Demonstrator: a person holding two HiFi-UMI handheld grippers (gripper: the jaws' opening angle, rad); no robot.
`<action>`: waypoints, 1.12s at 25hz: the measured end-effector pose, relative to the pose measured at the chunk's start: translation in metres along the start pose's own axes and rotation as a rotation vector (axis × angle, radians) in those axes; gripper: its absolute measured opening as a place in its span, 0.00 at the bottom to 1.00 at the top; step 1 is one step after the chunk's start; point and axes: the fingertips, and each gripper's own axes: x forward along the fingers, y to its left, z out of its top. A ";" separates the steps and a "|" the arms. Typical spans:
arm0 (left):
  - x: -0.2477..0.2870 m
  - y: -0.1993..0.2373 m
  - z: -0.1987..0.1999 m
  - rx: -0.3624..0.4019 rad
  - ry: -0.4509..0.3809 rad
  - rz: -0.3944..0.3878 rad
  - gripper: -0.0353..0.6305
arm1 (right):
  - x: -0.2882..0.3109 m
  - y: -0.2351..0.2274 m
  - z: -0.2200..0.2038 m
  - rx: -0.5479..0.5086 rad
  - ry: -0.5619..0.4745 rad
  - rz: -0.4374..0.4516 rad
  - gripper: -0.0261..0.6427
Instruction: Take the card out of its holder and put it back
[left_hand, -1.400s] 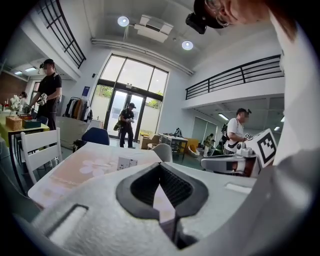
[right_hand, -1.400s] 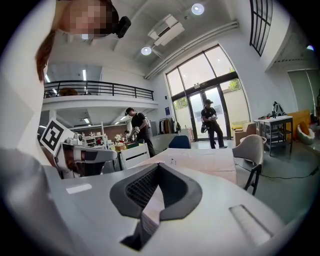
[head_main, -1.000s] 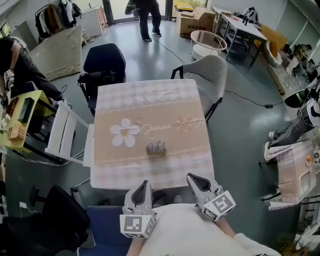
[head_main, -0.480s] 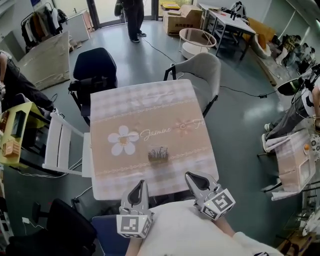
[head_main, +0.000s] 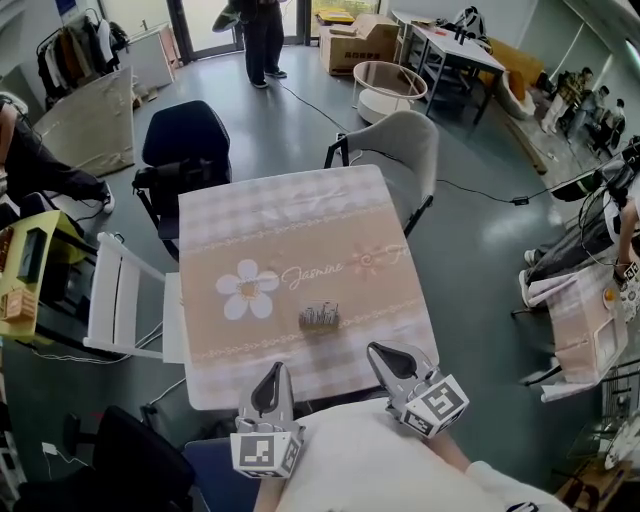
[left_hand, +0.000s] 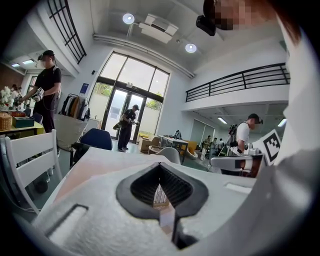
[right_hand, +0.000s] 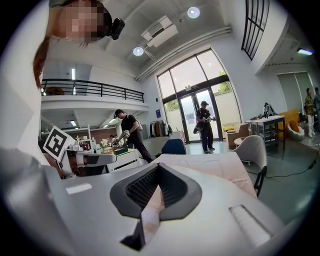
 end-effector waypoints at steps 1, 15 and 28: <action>0.001 0.002 0.002 -0.003 -0.006 0.004 0.06 | 0.003 -0.001 0.002 -0.008 0.003 0.001 0.03; 0.018 0.031 0.013 -0.019 -0.041 0.069 0.06 | 0.059 -0.044 -0.029 -0.006 0.088 0.122 0.05; 0.033 0.040 0.010 -0.026 -0.002 0.094 0.06 | 0.144 -0.066 -0.077 -0.022 0.215 0.286 0.20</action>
